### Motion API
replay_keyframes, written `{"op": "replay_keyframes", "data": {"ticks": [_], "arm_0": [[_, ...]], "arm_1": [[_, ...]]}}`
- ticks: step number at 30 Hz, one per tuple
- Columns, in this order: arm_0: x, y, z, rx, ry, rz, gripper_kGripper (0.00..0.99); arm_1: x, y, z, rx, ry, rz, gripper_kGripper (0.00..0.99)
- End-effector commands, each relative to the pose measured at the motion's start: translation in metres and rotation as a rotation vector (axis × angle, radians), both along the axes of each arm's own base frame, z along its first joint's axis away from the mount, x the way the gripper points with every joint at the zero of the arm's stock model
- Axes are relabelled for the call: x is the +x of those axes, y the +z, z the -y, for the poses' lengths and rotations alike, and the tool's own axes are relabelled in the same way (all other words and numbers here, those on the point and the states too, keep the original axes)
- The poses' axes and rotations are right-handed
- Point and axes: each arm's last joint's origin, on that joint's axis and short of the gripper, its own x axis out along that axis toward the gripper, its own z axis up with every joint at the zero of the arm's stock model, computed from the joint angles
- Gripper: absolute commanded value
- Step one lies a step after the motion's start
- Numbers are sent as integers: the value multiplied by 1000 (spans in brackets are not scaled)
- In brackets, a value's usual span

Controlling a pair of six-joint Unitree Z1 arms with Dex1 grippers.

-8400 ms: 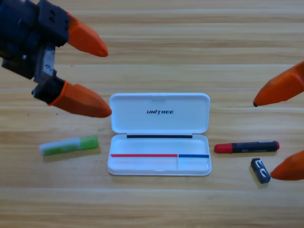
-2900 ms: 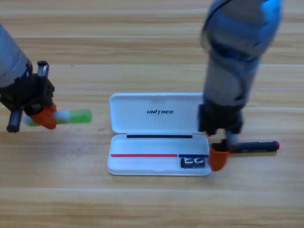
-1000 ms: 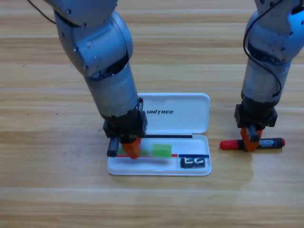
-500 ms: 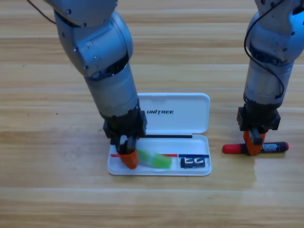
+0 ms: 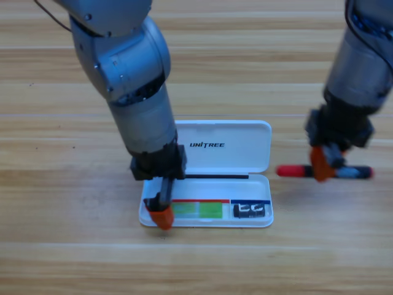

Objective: Clean up eraser and pencils

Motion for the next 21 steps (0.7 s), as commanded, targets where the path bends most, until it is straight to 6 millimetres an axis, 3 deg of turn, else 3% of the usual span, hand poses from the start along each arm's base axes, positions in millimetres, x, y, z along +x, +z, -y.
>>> {"op": "replay_keyframes", "data": {"ticks": [1, 6, 9, 13, 21], "arm_0": [[14, 39, -58, -51, 112, 46, 990], [55, 94, -167, -199, 265, 147, 990], [77, 102, -213, -241, 324, 177, 990], [90, 88, -230, -256, 337, 138, 989], [93, 77, -229, -252, 323, 107, 989]], "arm_1": [[-11, -10, -51, 16, 67, -18, 0], [-4, -27, -87, 6, 73, -30, 0], [3, -39, -103, 1, 68, -38, 0], [9, -55, -116, -5, 65, -44, 0], [14, -69, -133, 1, 70, -37, 0]]}}
